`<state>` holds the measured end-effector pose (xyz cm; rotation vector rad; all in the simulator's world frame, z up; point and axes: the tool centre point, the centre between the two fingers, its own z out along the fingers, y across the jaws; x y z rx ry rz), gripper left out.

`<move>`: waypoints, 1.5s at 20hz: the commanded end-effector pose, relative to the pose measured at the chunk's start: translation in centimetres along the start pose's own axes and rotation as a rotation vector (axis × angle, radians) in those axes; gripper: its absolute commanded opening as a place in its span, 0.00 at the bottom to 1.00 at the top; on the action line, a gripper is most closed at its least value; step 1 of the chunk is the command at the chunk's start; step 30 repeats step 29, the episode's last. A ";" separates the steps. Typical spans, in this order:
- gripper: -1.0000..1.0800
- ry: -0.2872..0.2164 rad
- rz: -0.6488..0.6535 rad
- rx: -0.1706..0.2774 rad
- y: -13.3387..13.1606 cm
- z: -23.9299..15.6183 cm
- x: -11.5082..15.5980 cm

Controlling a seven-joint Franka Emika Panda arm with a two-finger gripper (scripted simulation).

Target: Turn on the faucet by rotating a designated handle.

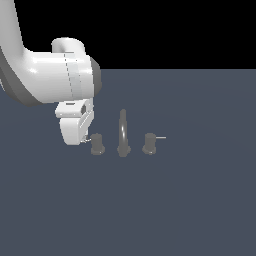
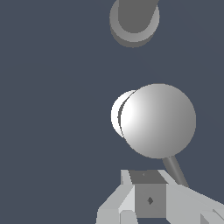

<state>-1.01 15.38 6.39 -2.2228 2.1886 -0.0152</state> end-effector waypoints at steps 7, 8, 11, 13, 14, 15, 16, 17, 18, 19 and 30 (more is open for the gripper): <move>0.00 -0.001 -0.012 -0.010 2.4 0.0 -0.4; 0.00 0.000 -0.012 -0.011 2.6 0.0 0.0; 0.00 0.002 -0.010 -0.014 3.4 0.0 1.0; 0.00 0.004 -0.009 -0.016 3.8 -0.1 1.8; 0.00 0.005 -0.008 -0.017 4.1 -0.1 2.1; 0.00 0.005 -0.008 -0.019 4.3 -0.1 2.5; 0.00 0.006 -0.007 -0.020 4.6 -0.1 2.9; 0.00 0.007 -0.006 -0.021 4.9 -0.1 3.2; 0.00 0.008 -0.006 -0.022 5.1 -0.1 3.6; 0.00 0.008 -0.006 -0.022 5.1 -0.1 3.6; 0.00 0.008 -0.007 -0.022 4.1 -0.1 7.1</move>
